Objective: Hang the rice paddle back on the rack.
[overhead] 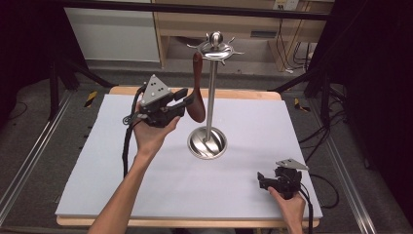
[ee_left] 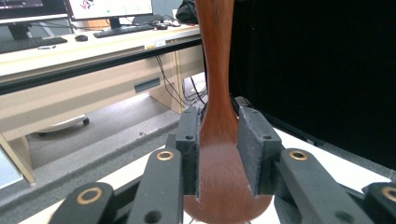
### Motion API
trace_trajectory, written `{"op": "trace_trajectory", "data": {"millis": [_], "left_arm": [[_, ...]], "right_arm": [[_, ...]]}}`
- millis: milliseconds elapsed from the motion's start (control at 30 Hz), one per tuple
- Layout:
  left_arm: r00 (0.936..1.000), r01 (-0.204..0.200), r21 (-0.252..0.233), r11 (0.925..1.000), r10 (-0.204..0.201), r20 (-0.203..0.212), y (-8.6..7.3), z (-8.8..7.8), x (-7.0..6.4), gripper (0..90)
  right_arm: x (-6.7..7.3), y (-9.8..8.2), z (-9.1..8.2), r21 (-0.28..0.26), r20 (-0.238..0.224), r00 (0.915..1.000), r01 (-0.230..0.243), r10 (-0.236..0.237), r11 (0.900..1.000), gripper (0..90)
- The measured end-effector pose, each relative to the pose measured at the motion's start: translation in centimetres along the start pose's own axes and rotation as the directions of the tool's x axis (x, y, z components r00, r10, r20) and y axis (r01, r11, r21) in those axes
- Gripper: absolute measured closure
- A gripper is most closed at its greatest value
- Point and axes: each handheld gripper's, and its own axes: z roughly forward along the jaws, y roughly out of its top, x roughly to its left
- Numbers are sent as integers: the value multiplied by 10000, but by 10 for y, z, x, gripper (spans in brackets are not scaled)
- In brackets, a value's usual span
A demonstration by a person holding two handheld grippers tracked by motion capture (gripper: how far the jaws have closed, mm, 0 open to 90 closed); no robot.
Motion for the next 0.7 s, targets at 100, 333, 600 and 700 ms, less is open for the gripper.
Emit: {"op": "trace_trajectory", "data": {"millis": [100, 333, 600, 700], "left_arm": [[10000, 12, 17, 10000, -12, 16, -6, -3, 0, 672], [9995, 309, 224, 9993, -309, -24, -31, -15, 6, 618], [9986, 523, 640, 9966, -518, -102, -62, -29, 16, 587], [9979, 637, 763, 9950, -627, -152, -74, -34, 19, 573]], "right_arm": [[1, 0, 0, 29, -14, 10000, -59, 59, 10000, 66], [0, 0, 0, 11, 3, 10000, -55, 55, 10000, 66], [0, -1, 0, 29, 20, 10000, -44, 44, 10000, 66], [0, -1, 0, 47, 46, 9999, -115, 115, 9999, 66]]}}
